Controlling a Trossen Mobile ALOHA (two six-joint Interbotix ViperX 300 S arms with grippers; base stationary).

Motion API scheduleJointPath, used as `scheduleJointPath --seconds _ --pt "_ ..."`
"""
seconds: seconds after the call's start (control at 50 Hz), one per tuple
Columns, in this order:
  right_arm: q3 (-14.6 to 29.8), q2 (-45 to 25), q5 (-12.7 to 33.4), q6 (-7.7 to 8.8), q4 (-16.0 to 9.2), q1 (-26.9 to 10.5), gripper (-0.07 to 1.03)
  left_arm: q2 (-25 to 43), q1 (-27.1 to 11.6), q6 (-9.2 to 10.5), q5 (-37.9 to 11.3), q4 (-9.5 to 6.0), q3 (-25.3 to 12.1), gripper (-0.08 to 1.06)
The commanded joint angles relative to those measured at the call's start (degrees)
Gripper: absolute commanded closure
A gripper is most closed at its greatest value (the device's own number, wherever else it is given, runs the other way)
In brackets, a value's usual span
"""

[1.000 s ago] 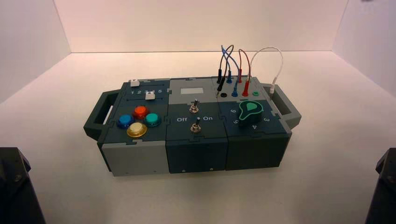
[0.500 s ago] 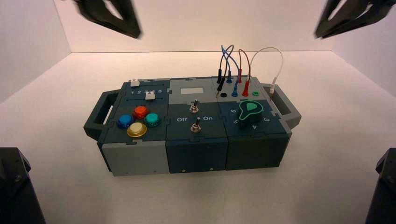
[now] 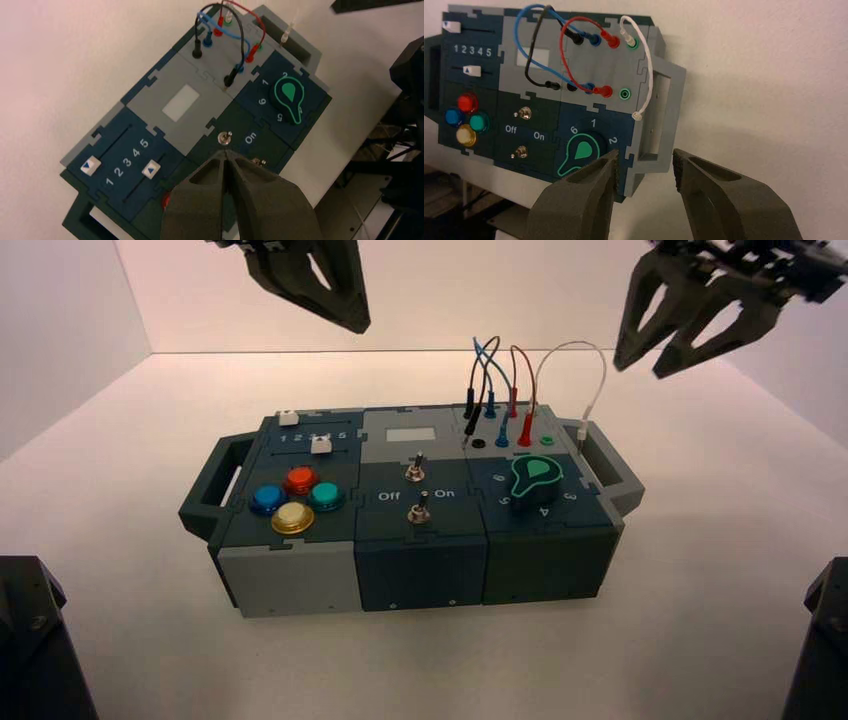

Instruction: Insert the white wire.

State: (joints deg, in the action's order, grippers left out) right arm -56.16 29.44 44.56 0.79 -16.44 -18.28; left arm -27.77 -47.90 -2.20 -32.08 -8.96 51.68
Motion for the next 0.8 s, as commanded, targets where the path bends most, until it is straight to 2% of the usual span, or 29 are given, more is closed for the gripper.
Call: scheduleJointPath --seconds 0.02,0.26,0.8 --pt "2.46 -3.16 -0.18 0.35 -0.62 -0.53 0.39 0.0 -0.18 -0.26 1.23 0.26 -1.58 1.01" --pt "5.63 -10.81 -0.18 0.35 -1.67 -3.34 0.39 1.32 -0.18 -0.26 1.85 0.35 -1.41 1.01" --pt "7.03 -17.49 -0.79 0.35 -1.67 -3.34 0.4 1.05 -0.18 -0.26 1.76 0.35 -1.49 1.01"
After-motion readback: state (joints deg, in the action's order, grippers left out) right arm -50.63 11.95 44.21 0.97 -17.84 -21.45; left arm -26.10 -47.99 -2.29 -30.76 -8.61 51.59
